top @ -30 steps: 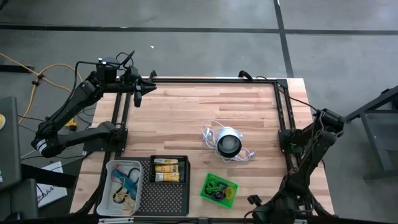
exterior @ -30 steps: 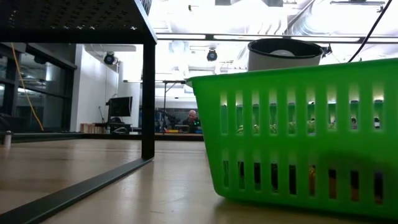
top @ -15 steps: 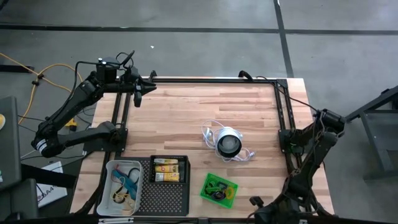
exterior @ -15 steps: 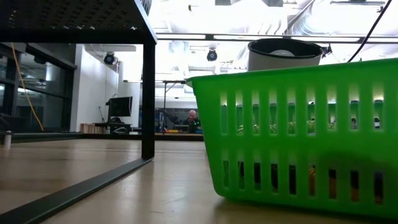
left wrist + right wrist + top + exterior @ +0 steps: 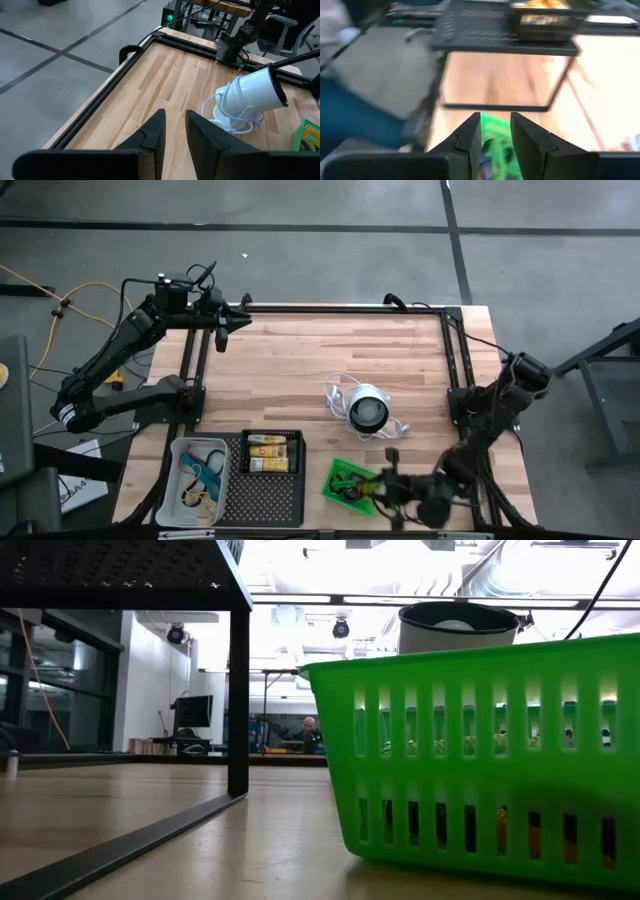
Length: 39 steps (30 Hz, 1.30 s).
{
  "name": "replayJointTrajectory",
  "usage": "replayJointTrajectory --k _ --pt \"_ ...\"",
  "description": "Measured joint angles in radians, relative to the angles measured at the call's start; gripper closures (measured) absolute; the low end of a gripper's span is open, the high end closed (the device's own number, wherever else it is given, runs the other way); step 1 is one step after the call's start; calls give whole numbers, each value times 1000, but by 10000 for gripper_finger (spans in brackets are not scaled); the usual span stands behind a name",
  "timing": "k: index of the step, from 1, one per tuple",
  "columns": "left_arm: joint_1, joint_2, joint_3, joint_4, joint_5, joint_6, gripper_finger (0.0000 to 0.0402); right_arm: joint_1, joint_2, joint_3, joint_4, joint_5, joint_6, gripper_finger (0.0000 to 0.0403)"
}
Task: Pick & Place Office Desk Supplies
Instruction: Put the green bin on the shelf
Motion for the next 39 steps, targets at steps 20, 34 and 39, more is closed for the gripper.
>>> replayJointTrajectory --k 20,34,39 --pt "0 0 0 0 0 0 332 -340 -405 -108 -214 -93 -124 309" --pt "0 0 0 4 0 0 332 -507 -993 -672 -17 -99 -197 309" --pt "0 0 0 4 0 0 332 -541 -1181 -810 -22 -94 -205 309"
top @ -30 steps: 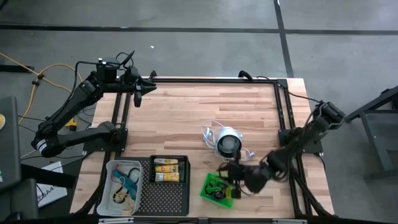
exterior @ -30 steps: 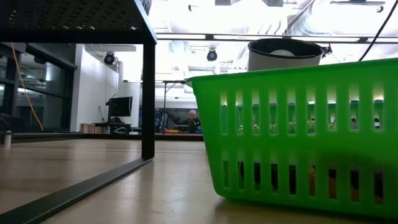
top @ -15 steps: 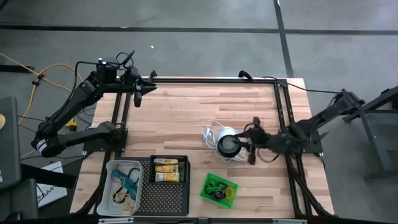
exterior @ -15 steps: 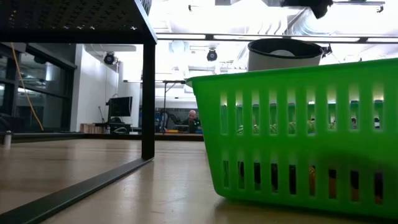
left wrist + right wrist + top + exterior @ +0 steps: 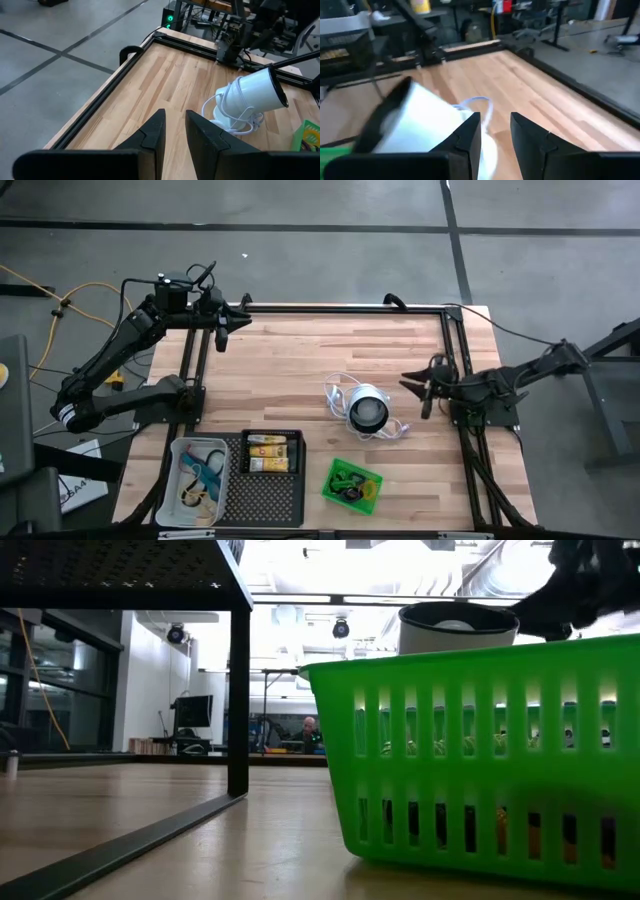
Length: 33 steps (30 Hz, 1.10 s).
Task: Pick & Place Office Desk Supplies
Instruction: Put the green bin on the shelf
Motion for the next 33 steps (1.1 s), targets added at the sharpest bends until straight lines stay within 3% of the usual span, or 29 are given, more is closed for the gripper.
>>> replayJointTrajectory --k 12,33 --pt "0 0 0 0 0 0 332 -59 -296 -142 -60 -3 -36 309" --pt "0 0 0 0 0 0 332 -58 -311 -143 -66 -5 -37 309"
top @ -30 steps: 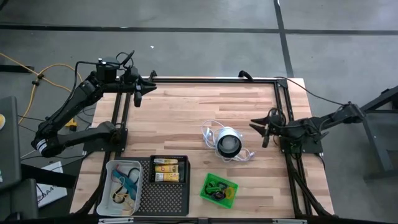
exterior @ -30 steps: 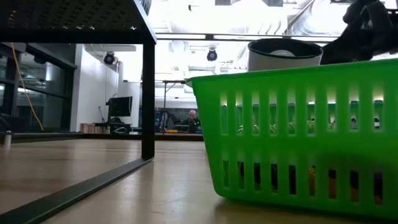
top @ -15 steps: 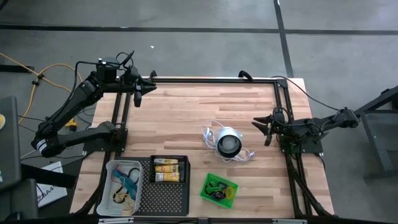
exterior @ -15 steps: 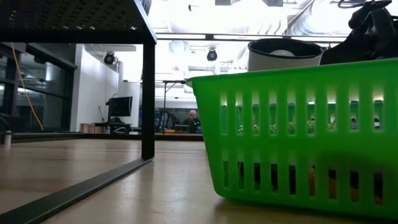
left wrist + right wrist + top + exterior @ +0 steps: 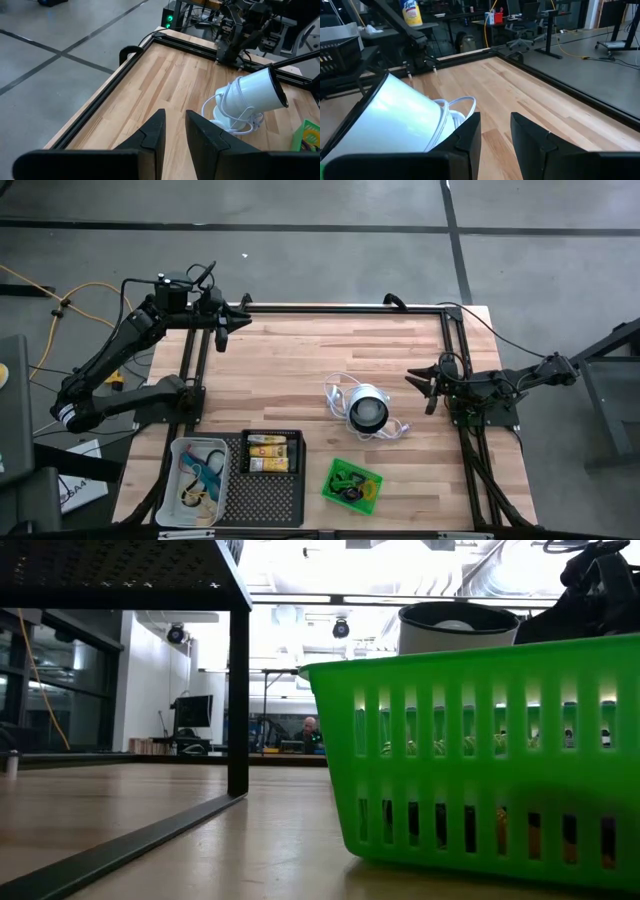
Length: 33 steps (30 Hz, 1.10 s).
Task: Pick & Place Office Desk Supplies
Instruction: Put the green bin on the shelf
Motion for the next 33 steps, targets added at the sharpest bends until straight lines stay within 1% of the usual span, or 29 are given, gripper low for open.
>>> replayJointTrajectory --k 6,12,16,19,22,26,29,33 --pt "0 0 0 0 0 -3 332 0 0 0 0 0 0 309" --pt "0 0 0 -1 0 -149 332 0 0 0 0 1 0 309" --pt "-26 0 0 8 35 -127 332 0 0 0 0 1 0 309" --pt "-119 12 0 24 41 -121 332 0 0 0 0 1 0 309" --pt "-253 32 0 48 -9 -121 332 0 0 0 0 2 0 309" --pt "-444 64 1 127 -143 -135 332 0 0 0 0 2 0 309" --pt "-579 99 17 183 -246 -115 332 0 0 0 0 2 0 309" --pt "-729 167 56 220 -373 -83 332 0 0 0 0 2 0 309"
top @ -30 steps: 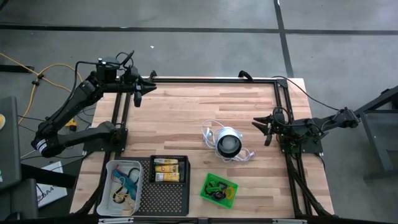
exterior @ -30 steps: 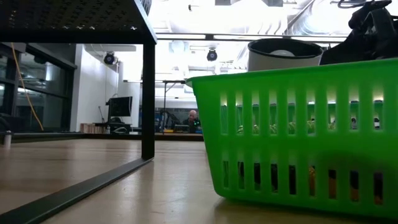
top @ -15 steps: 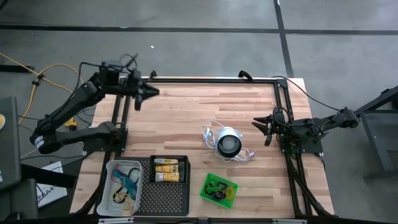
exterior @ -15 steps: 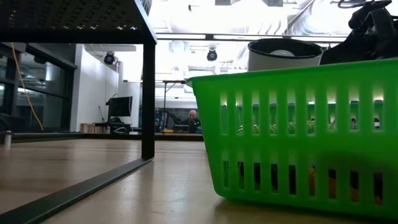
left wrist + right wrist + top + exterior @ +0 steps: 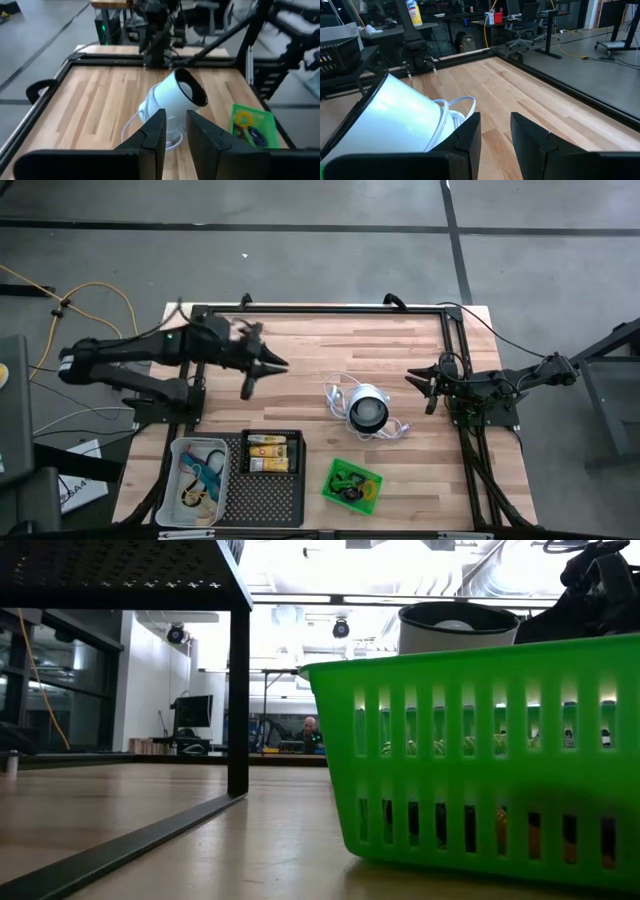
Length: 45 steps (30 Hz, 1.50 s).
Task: Pick & Place Office Desk Supplies
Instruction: Put the green bin on the shelf
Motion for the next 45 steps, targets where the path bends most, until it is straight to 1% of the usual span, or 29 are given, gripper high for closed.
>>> replayJointTrajectory --k 4,8,13,18,22,25,29,31,35,36,40,45 --pt "-115 96 52 -6 -141 7 332 0 0 0 0 0 0 309" --pt "-197 201 106 -9 -227 42 332 0 0 0 0 0 0 309" --pt "-288 334 195 -21 -299 93 332 0 0 0 0 -1 0 309" --pt "-369 457 299 -43 -387 192 332 0 0 0 0 -1 0 309" --pt "-421 542 372 -89 -435 261 332 0 0 0 -1 0 0 309" --pt "-454 590 412 -119 -467 298 332 0 0 0 -1 0 0 309" --pt "-494 617 456 -132 -523 348 332 0 0 0 -1 0 0 309" --pt "-510 617 461 -136 -540 352 332 0 0 0 -1 0 0 309" --pt "-526 617 461 -162 -539 352 332 0 0 0 0 0 0 309" --pt "-527 617 461 -174 -532 356 332 0 0 0 -1 0 0 309" --pt "-528 618 482 -241 -451 373 332 0 0 0 -1 0 0 309" --pt "-519 630 515 -280 -448 378 332 0 0 0 -1 0 0 309"
